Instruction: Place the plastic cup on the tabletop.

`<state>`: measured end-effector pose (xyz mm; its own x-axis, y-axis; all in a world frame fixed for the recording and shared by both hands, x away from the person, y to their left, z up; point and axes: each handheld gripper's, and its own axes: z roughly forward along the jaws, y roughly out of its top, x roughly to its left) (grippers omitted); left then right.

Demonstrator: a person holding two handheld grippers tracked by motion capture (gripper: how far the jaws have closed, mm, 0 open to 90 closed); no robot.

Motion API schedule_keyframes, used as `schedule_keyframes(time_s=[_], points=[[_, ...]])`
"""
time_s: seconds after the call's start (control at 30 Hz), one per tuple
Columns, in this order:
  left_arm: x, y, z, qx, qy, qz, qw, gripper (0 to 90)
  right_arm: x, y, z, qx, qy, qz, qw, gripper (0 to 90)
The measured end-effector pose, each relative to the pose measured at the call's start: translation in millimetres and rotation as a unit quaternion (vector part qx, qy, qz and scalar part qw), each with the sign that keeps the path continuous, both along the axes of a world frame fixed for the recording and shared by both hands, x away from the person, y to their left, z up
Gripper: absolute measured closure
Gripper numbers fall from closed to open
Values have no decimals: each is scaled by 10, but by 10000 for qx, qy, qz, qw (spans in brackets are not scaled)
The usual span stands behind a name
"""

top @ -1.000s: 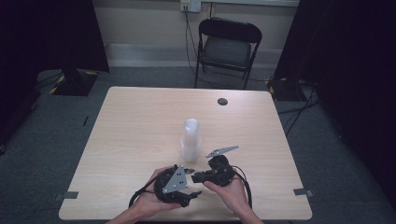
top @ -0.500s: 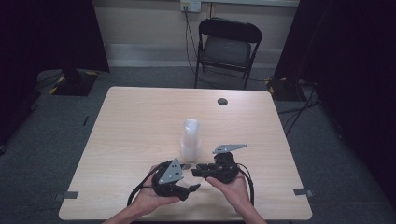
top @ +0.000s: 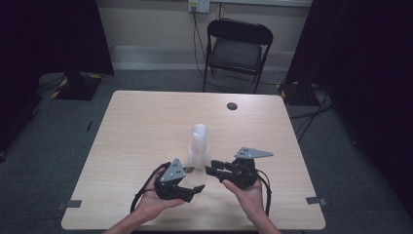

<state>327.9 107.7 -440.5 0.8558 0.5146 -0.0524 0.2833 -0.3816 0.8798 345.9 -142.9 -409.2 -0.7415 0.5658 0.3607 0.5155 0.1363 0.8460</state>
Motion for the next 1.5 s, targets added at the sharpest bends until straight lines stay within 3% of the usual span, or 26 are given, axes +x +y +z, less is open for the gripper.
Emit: schedule_keyframes(time_s=[0.17,0.37,0.5,0.57,0.63,0.73,1.07,1.2,1.5], points=[[37,88,26,-78,102,143,9998,293,17,-56,-11,-48,-28,-189,9998,554],[44,222,66,-276,159,430,9986,293,44,-124,-40,-308,-131,-541,9980,504],[60,328,98,-373,170,570,9975,292,59,-182,-46,-310,-132,-644,9974,492],[64,373,107,-443,212,655,9966,292,60,-199,-52,-330,-143,-687,9970,489],[77,411,109,-620,392,697,9949,292,57,-209,-61,-353,-131,-715,9967,479],[75,453,132,-573,341,833,9943,292,32,-236,-70,-349,-236,-720,9965,472],[155,610,254,-690,327,1347,9879,294,-28,-388,-61,-401,-269,-959,9942,461],[220,670,317,-614,286,1388,9880,293,-29,-429,-62,-449,-257,-1016,9935,457],[334,808,394,-566,154,1619,9851,293,-81,-556,-127,-782,-194,-1099,9907,435]])
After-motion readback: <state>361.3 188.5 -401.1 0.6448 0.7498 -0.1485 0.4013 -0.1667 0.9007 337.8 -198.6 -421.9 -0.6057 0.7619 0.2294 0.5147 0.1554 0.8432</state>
